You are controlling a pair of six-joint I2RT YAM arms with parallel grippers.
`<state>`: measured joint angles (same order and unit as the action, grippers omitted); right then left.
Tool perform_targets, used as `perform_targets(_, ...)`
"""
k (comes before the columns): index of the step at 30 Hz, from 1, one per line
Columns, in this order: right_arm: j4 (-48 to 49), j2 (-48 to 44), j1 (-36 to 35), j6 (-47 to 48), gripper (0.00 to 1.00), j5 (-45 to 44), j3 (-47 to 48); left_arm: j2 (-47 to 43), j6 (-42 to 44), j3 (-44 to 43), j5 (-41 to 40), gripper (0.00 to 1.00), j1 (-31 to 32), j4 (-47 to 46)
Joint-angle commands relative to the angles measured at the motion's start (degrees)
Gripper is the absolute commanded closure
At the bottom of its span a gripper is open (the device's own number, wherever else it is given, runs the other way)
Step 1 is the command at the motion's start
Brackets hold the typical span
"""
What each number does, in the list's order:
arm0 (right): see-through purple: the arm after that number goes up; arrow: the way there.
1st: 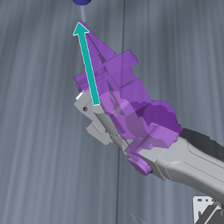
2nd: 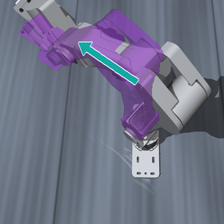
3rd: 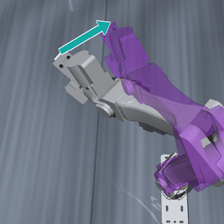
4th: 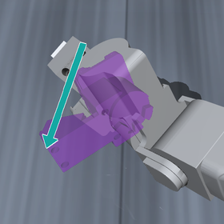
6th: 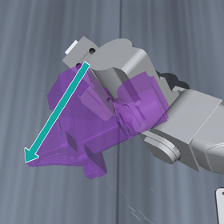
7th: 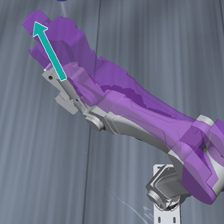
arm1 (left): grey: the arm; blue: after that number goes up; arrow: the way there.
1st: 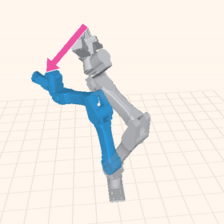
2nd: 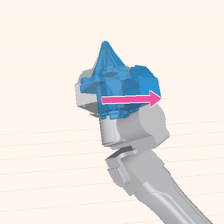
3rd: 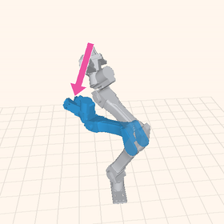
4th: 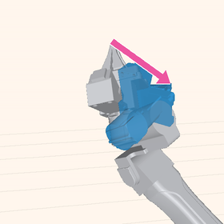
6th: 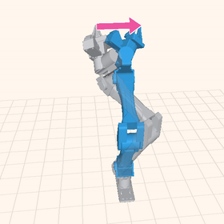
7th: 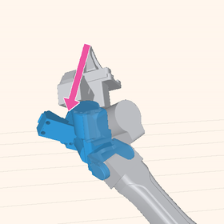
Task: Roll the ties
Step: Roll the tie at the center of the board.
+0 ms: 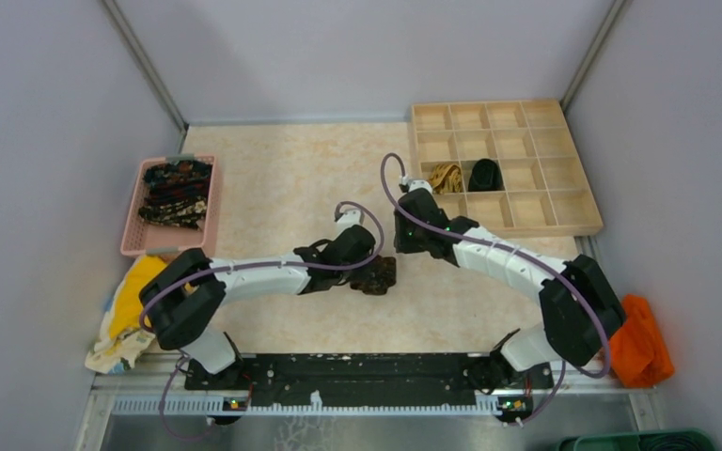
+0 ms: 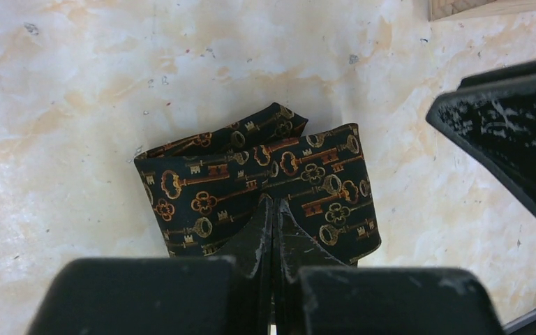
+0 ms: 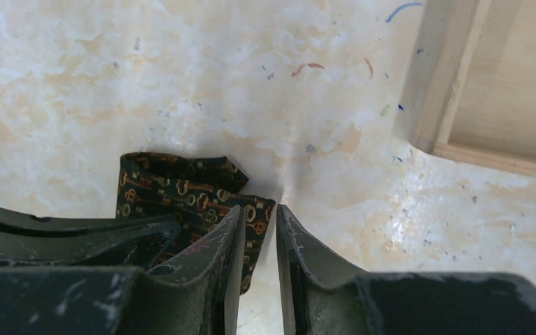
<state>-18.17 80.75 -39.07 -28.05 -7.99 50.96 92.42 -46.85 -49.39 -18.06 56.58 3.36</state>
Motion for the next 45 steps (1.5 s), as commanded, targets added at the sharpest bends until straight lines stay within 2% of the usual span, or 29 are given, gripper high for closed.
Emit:
perform_targets(1, 3.1, 1.9, 1.0, 1.6, 0.77, 2.2, 4.2, -3.8, 0.2, 1.0, -4.2, 1.0, 0.5, 1.4)
perform_targets(5, 3.0, 4.7, 1.3, 3.1, 0.76, 3.5, 7.3, -11.0, 0.6, 0.2, -9.4, 1.0, 0.4, 5.9)
perform_targets(8, 3.1, 8.3, 1.8, 4.3, 0.76, 4.8, 10.6, -17.0, 0.3, 0.6, -9.4, 1.0, 0.5, 8.9)
perform_targets(11, 2.1, 13.6, 2.1, 6.4, 0.76, 7.3, 15.9, -22.0, 0.1, 2.6, -4.9, 1.0, 0.6, 10.9)
perform_targets(14, -0.4, 19.5, 2.9, 9.0, 0.77, 9.0, 21.6, -25.2, -0.2, 5.8, 4.2, 1.0, 2.1, 10.1)
perform_targets(16, -1.3, 23.2, 3.4, 10.7, 0.77, 10.6, 24.4, -25.1, -1.5, 5.7, 6.2, 1.0, 6.0, 11.4)
perform_targets(20, -3.7, 28.9, 4.1, 13.8, 0.77, 13.0, 28.4, -20.7, -4.5, 1.9, 4.1, 1.0, 16.1, 18.6)
perform_targets(24, -3.9, 31.2, 4.4, 15.0, 0.78, 15.9, 28.7, -16.3, -6.2, 1.5, 6.0, 1.0, 21.0, 17.2)
perform_targets(27, -4.9, 31.9, 4.4, 16.3, 0.79, 18.1, 28.4, -13.9, -7.0, 3.0, 5.2, 1.0, 21.1, 15.2)
perform_targets(31, -3.4, 30.5, 4.4, 16.5, 0.79, 21.1, 24.7, -10.8, -9.6, 2.6, -5.1, 1.0, 20.9, 18.9)
perform_targets(34, -3.2, 29.9, 4.5, 16.5, 0.8, 21.2, 22.8, -9.3, -9.3, 4.4, -9.5, 1.0, 19.5, 16.2)
perform_targets(42, -2.1, 30.3, 4.4, 16.4, 0.8, 22.5, 20.7, -7.7, -5.4, 10.3, -9.3, 1.0, 12.9, 3.3)
perform_targets(45, -2.1, 30.5, 4.4, 16.3, 0.81, 22.5, 20.2, -9.3, -2.9, 13.8, -5.4, 1.0, 10.1, -3.8)
